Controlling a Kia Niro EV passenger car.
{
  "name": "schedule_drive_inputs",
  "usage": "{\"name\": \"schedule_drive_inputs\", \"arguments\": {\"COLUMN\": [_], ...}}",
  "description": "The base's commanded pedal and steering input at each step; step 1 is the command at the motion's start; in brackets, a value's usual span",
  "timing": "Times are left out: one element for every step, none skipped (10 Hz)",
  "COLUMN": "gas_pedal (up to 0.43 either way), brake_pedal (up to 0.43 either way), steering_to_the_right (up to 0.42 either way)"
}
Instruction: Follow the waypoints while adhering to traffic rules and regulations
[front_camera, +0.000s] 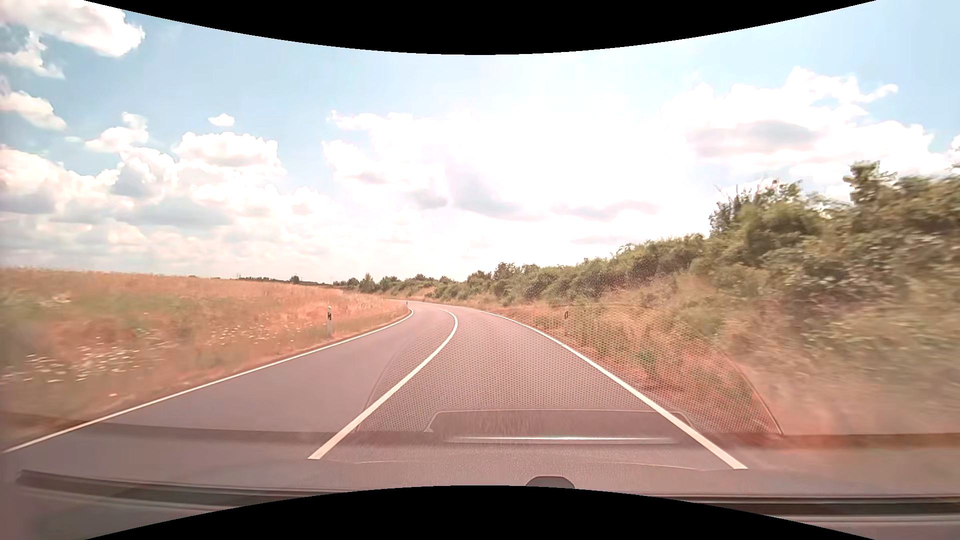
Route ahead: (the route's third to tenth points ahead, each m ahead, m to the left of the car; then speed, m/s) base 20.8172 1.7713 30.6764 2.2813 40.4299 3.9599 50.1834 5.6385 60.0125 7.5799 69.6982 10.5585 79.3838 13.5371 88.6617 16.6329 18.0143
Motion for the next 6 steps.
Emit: {"name": "schedule_drive_inputs", "arguments": {"gas_pedal": [0.020,0.020,0.020,0.020,0.020,0.020], "brake_pedal": [0.000,0.000,0.000,0.000,0.000,0.000], "steering_to_the_right": [-0.023,-0.024,-0.024,-0.024,-0.024,-0.024]}}
